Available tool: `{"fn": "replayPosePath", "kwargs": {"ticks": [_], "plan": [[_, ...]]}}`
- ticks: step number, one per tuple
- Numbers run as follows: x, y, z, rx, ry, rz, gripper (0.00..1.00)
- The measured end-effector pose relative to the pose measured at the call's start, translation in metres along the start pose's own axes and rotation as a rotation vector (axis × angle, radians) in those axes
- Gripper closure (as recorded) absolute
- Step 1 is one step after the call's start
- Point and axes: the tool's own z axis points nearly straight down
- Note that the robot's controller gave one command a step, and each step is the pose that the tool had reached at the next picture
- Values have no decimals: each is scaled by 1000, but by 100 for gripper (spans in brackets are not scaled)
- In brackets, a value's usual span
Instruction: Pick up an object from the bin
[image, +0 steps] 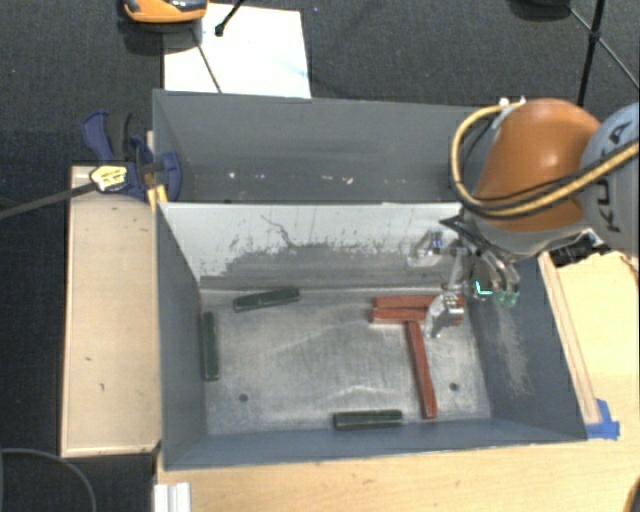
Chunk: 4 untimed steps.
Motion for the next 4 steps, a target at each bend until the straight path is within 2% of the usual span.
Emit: {"fn": "replayPosePath", "kwargs": {"ticks": [1,2,3,4], "plan": [[-8,-3,42,0,-6,63,0],[19,-2,126,-2,-19,156,100],[19,-2,126,-2,-19,156,100],[3,-5,-39,0,-7,153,100]]}}
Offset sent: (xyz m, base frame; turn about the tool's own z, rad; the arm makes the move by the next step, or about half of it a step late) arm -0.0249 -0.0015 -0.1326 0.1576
